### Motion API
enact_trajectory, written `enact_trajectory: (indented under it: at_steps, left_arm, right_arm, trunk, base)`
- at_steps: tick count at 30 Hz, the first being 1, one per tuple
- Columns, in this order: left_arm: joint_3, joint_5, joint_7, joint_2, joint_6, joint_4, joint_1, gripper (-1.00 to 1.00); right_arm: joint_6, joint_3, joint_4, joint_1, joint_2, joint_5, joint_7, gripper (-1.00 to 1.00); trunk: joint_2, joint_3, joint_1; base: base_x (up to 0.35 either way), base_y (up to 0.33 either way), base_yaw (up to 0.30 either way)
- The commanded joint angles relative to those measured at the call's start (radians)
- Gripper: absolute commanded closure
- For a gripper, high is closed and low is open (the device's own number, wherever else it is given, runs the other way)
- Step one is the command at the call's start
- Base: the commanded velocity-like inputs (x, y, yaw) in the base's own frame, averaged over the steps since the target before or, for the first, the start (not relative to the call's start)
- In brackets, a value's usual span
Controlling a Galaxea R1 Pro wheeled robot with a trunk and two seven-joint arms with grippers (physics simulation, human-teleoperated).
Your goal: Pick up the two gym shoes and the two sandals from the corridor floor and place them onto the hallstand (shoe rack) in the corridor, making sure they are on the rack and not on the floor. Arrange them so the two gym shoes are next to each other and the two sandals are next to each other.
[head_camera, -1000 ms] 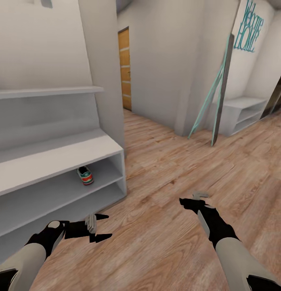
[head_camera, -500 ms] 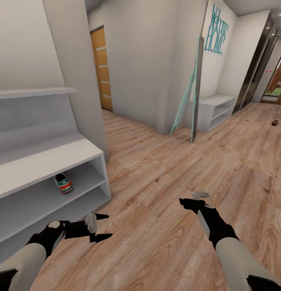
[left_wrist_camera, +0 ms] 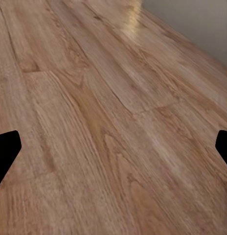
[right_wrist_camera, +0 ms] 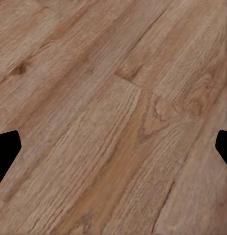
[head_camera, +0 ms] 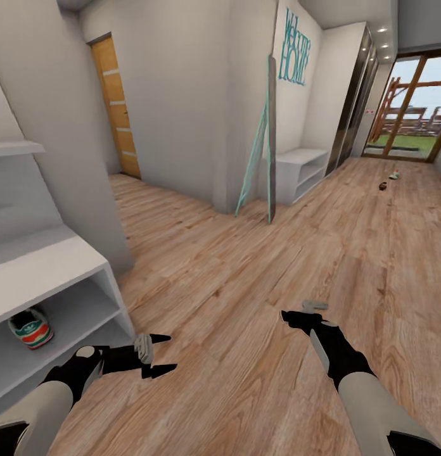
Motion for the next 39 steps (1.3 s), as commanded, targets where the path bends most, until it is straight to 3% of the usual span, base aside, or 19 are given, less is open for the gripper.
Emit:
enact_trajectory:
  at_steps: [1, 6, 8, 11, 15, 17, 19, 21, 25, 31, 39]
  left_arm:
    - [0.008, -0.008, 0.004, -0.001, -0.005, 0.000, -0.001, -1.00]
    - [0.008, -0.002, 0.088, -0.010, -0.002, 0.000, -0.001, -1.00]
    - [0.009, 0.019, 0.141, -0.022, 0.005, -0.001, -0.001, -1.00]
    - [0.009, 0.084, 0.244, -0.033, 0.035, -0.003, -0.001, -1.00]
    - [0.009, 0.177, 0.434, -0.046, 0.103, -0.009, -0.001, -1.00]
    - [0.008, 0.214, 0.530, -0.062, 0.128, -0.017, -0.001, -1.00]
    - [0.008, 0.251, 0.660, -0.100, 0.145, -0.041, -0.001, -1.00]
    - [0.008, 0.265, 0.751, -0.130, 0.151, -0.060, -0.001, -1.00]
    - [0.009, 0.278, 0.875, -0.173, 0.156, -0.078, -0.001, -1.00]
    - [0.012, 0.287, 0.932, -0.187, 0.158, -0.078, -0.001, -1.00]
    - [0.045, 0.289, 0.943, -0.170, 0.158, -0.074, -0.001, -1.00]
  right_arm:
    - [0.005, -0.005, -0.002, 0.000, 0.001, 0.009, 0.008, -1.00]
    - [0.005, -0.005, -0.002, -0.001, 0.001, 0.009, 0.008, -1.00]
    - [0.005, -0.005, -0.002, -0.001, 0.001, 0.009, 0.008, -1.00]
    - [0.005, -0.005, -0.002, 0.000, 0.001, 0.009, 0.008, -1.00]
    - [0.005, -0.005, -0.004, 0.000, 0.000, 0.010, 0.008, -1.00]
    - [0.005, -0.005, -0.004, -0.001, 0.000, 0.010, 0.008, -1.00]
    - [0.005, -0.005, -0.005, -0.001, 0.000, 0.010, 0.008, -1.00]
    - [0.005, -0.006, -0.006, -0.001, 0.000, 0.010, 0.008, -1.00]
    - [0.006, -0.007, -0.006, -0.001, -0.001, 0.010, 0.009, -1.00]
    - [0.006, -0.006, -0.006, -0.001, -0.001, 0.010, 0.009, -1.00]
    - [0.006, -0.005, -0.006, -0.001, -0.001, 0.012, 0.009, -1.00]
  trunk:
    - [0.000, -0.001, 0.000]
    - [0.000, -0.001, 0.000]
    - [0.000, -0.001, 0.000]
    - [0.000, -0.001, 0.000]
    - [0.000, -0.001, 0.000]
    - [0.000, -0.001, 0.000]
    - [0.000, -0.001, 0.000]
    - [0.000, -0.001, 0.000]
    - [0.000, -0.001, 0.000]
    - [0.000, -0.001, 0.000]
    - [0.000, -0.001, 0.000]
  base:
    - [0.342, -0.128, -0.300]
    - [0.342, -0.128, -0.300]
    - [0.343, -0.128, -0.300]
    - [0.343, -0.130, -0.300]
    - [0.343, -0.135, -0.300]
    - [0.342, -0.138, -0.300]
    - [0.343, -0.139, -0.300]
    - [0.343, -0.139, -0.300]
    - [0.343, -0.139, -0.293]
    - [0.343, -0.139, -0.113]
    - [0.343, -0.137, -0.130]
